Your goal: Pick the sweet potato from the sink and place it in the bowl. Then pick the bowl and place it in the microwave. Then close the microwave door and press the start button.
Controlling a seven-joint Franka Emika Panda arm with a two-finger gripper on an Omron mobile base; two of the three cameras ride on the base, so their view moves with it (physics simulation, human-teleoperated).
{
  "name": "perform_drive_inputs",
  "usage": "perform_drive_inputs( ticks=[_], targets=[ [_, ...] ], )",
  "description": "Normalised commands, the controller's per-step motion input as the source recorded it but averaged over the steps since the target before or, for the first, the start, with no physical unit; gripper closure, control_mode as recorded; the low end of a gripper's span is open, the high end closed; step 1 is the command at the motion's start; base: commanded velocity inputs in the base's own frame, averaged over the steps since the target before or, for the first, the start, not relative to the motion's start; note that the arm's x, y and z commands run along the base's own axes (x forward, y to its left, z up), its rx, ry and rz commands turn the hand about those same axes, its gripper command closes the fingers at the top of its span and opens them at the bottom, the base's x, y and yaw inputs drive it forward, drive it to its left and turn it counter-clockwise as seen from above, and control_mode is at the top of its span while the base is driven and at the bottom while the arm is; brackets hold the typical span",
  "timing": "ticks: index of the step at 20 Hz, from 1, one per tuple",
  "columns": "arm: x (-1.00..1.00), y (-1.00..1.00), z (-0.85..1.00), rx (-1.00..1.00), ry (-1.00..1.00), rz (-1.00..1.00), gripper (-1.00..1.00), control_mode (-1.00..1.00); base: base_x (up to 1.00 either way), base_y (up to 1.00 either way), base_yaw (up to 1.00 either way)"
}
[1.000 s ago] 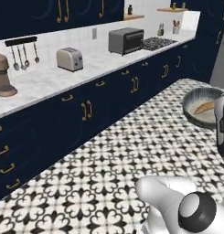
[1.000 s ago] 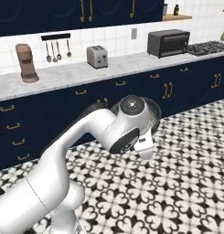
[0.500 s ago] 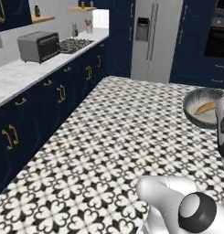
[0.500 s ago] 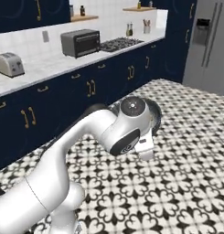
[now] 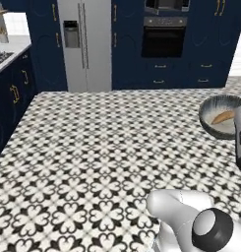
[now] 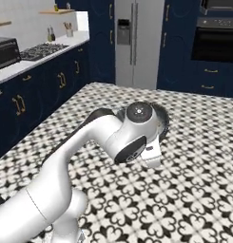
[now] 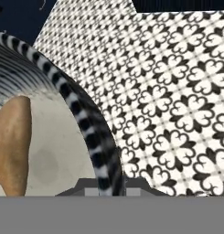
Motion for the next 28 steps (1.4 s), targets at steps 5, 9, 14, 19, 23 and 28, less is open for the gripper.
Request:
perform_drive_inputs(
  ticks=[5,9,14,19,23,28],
  targets=[
    [0.0,0.0,0.0,0.0,0.0,0.0,1.0,1.0,1.0,-0.36,-0.22],
    [0.0,0.0,0.0,0.0,0.0,0.0,1.0,1.0,1.0,-0.56,-0.07],
    [0.0,0.0,0.0,0.0,0.0,0.0,1.0,1.0,1.0,-0.74,-0.01],
    [0.0,0.0,0.0,0.0,0.0,0.0,1.0,1.0,1.0,-0.73,0.0],
    [0.0,0.0,0.0,0.0,0.0,0.0,1.0,1.0,1.0,-0.66,0.0],
    [0.0,0.0,0.0,0.0,0.0,0.0,1.0,1.0,1.0,-0.65,0.0]
  ],
)
